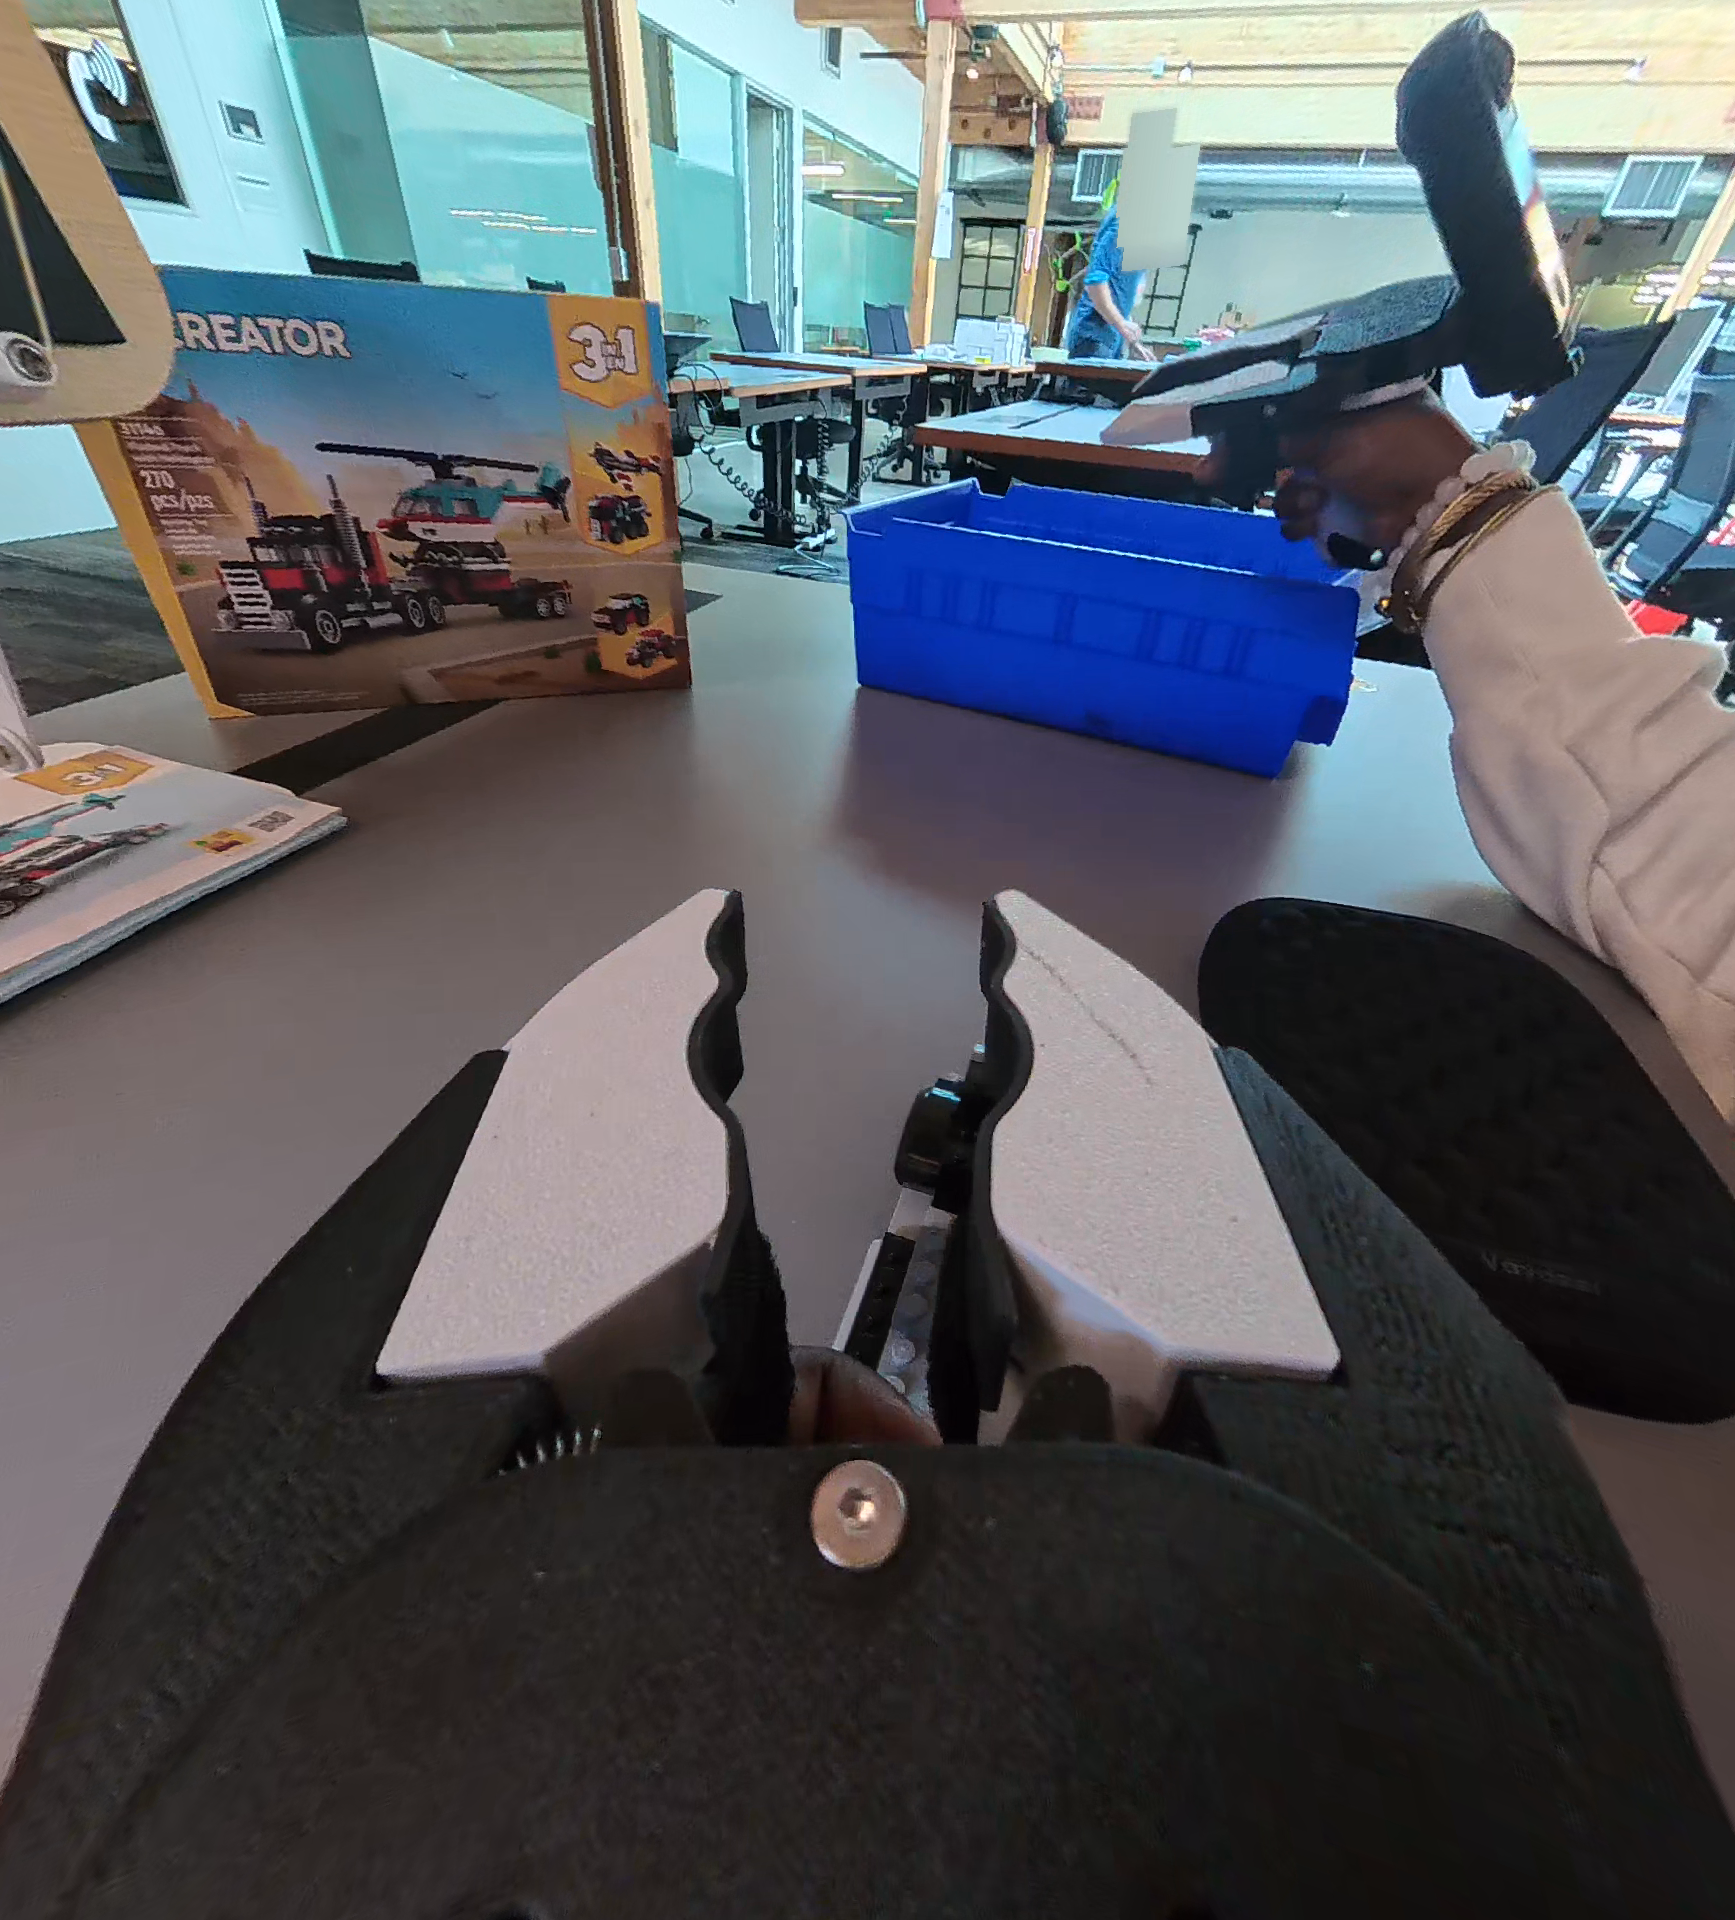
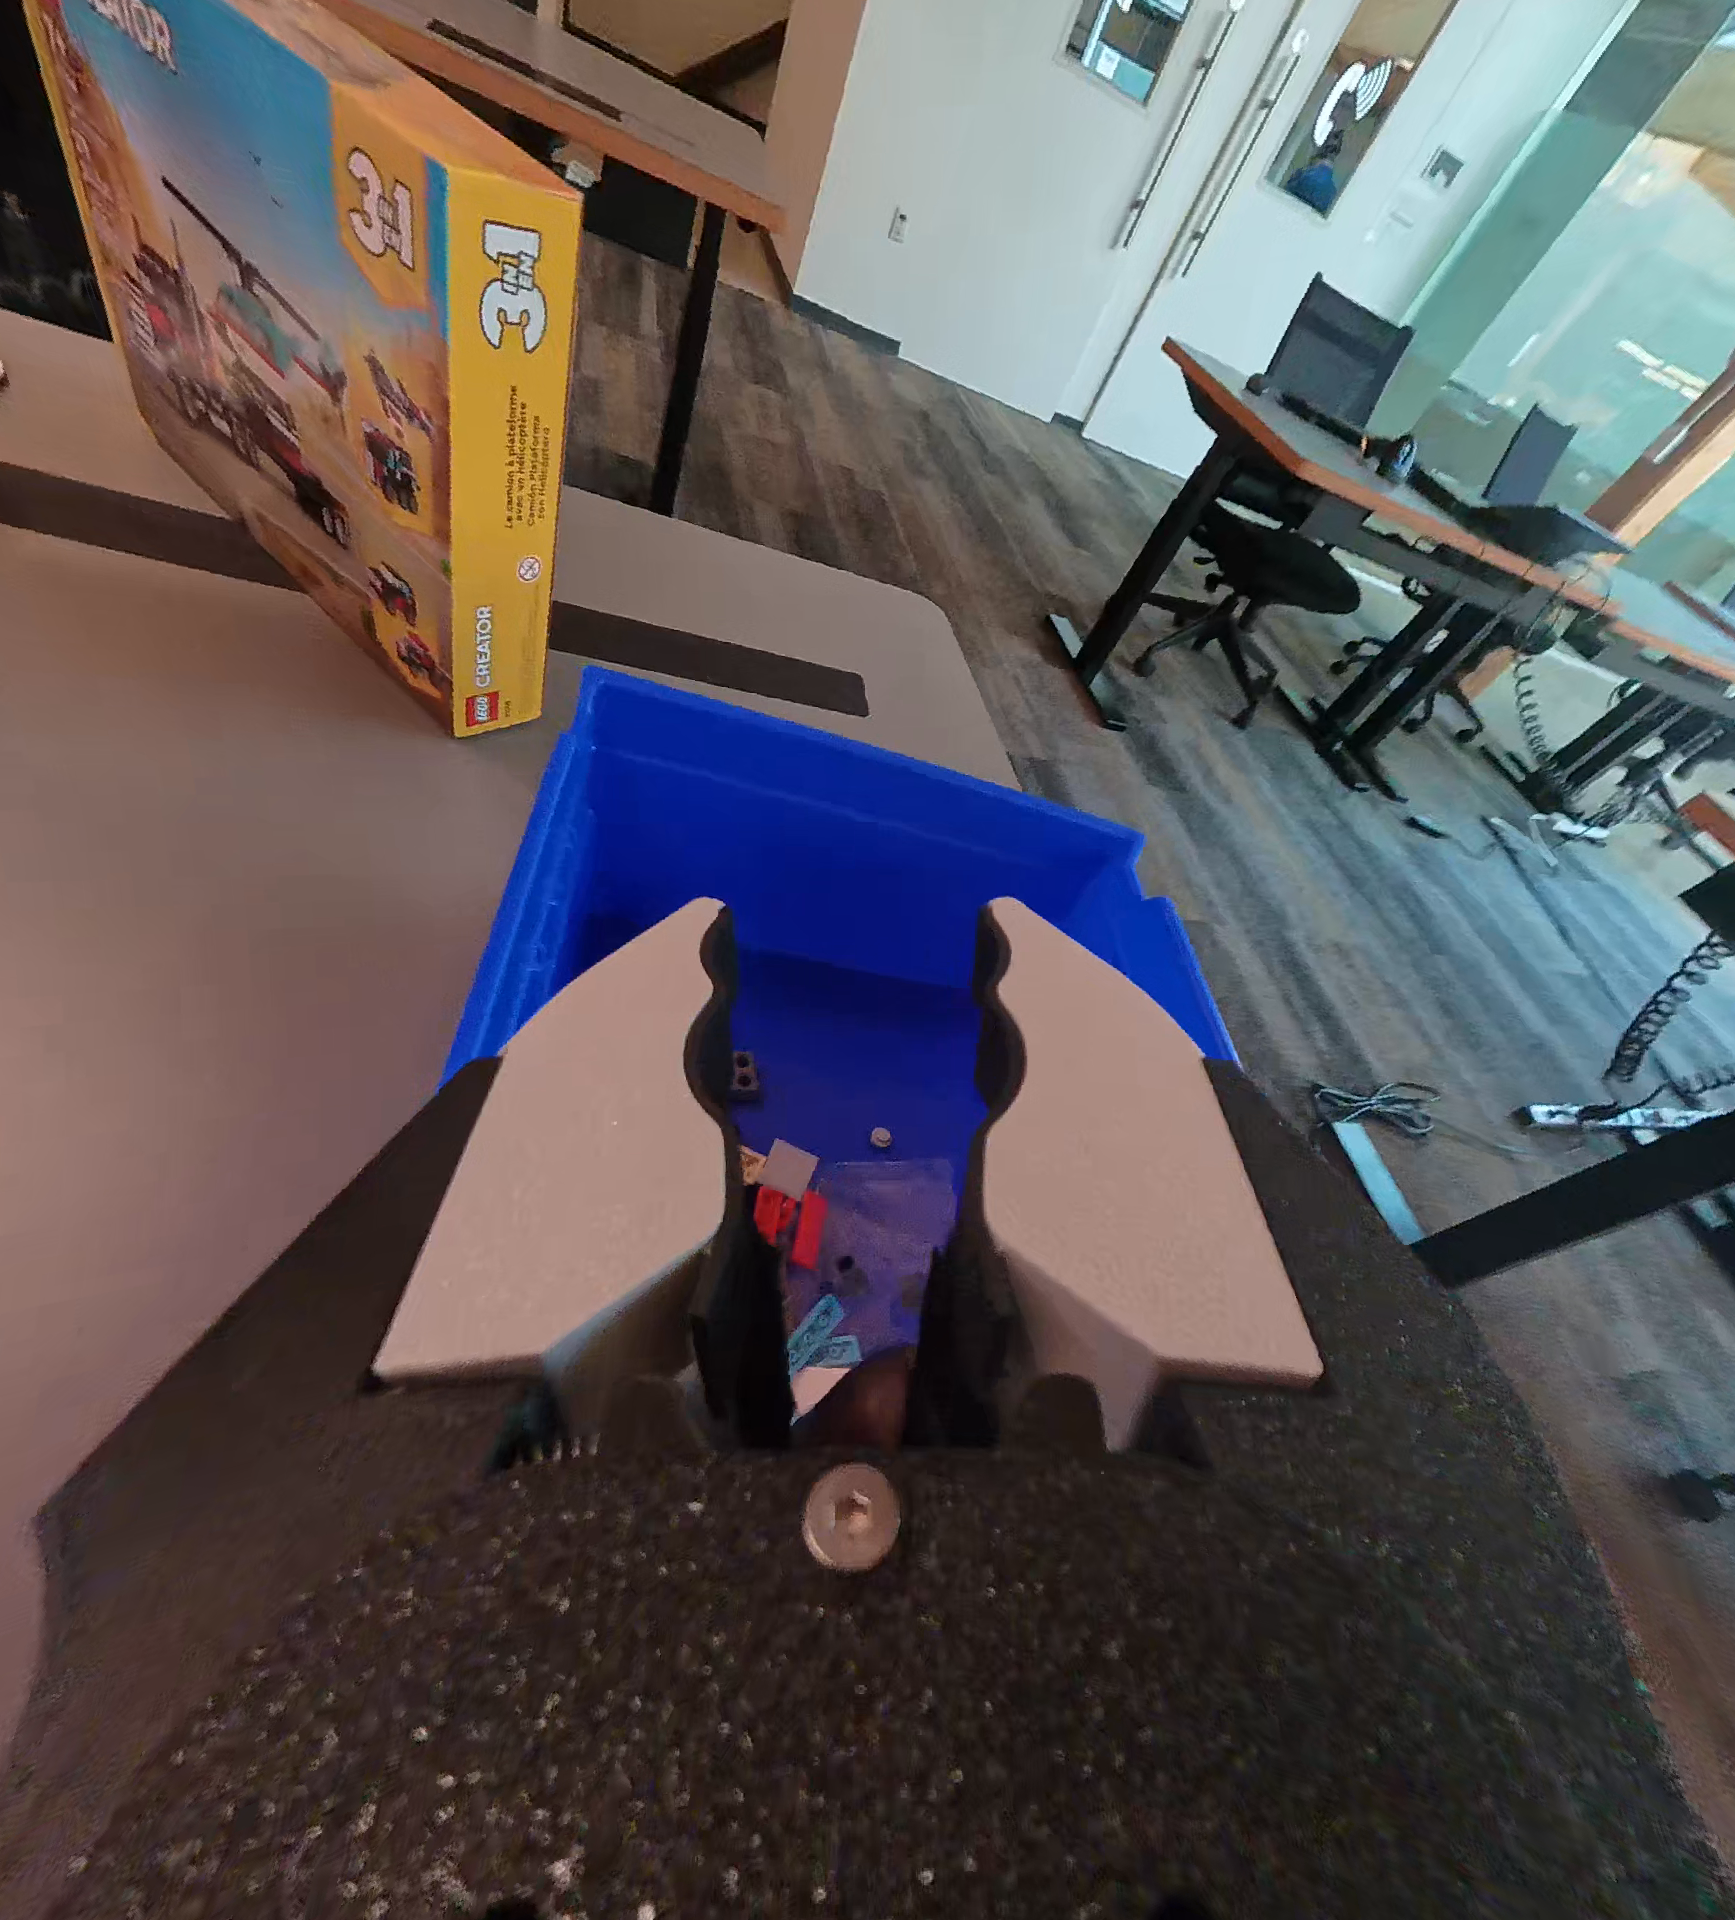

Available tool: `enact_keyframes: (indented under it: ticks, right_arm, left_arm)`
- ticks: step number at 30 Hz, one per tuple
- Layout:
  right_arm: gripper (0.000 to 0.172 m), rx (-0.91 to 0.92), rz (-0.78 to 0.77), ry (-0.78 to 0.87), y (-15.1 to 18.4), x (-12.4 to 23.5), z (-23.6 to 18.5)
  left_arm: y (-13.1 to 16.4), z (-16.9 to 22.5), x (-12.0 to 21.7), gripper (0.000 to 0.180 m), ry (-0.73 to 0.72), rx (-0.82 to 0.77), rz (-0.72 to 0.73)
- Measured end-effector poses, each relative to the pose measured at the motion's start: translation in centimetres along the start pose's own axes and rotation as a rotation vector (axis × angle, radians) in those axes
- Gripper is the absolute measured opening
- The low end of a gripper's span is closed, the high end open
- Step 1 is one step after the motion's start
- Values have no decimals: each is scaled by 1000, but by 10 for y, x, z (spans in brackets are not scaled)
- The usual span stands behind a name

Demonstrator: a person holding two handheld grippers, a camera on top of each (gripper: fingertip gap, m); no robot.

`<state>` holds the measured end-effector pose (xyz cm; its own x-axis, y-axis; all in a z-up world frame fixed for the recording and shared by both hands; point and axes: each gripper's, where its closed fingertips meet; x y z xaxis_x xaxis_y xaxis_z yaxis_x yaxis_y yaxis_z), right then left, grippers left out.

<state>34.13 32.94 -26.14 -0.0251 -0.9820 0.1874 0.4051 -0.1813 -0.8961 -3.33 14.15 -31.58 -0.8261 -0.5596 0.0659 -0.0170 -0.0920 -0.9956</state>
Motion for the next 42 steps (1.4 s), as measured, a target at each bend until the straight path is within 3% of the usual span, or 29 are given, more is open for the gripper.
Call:
enact_keyframes:
  ticks: [7, 11, 14, 16, 20, 24, 28, 32, 35, 42]
  right_arm:
    - [48, -19, 81, 1, -19, 4, -9]
    - [46, -76, 348, -80, -67, 24, -32]
    - [39, -151, 576, -338, -108, 55, -84]
    - [35, -161, 658, -612, -122, 81, -134]
    - [43, -25, 582, -1225, -101, 139, -246]
    - [42, 168, 430, -1527, -58, 181, -326]
    - [37, 286, 307, -1592, -28, 198, -375]
    - [36, 419, 229, -1556, -11, 205, -400]
    - [40, 573, 218, -1516, 4, 199, -396]
    - [31, 493, 189, -1530, 1, 182, -372]
  left_arm:
    - [3, -2, 2, 43, -18, -36, -32]
    - [12, 2, 1, 43, -3, -136, -135]
    - [24, 8, 1, 43, 35, -197, -240]
    - [35, 12, 1, 43, 67, -209, -312]
    - [59, 18, 5, 43, 114, -231, -463]
    - [74, 21, 8, 33, 149, -240, -549]
    - [86, 22, 11, 34, 163, -237, -620]
    - [89, 21, 23, 35, 180, -263, -685]
    - [87, 20, 23, 35, 173, -253, -667]
    - [81, 25, 9, 28, 126, -274, -622]
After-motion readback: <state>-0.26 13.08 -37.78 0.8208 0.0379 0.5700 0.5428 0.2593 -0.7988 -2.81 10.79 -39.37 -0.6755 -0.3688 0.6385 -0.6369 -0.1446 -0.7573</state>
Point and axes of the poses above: each gripper's, where its closed fingertips meet, x back along the fingers, y out of its underside, z = x × y across the jaws, and after that the axes turned 10 degrees about y, right-handed
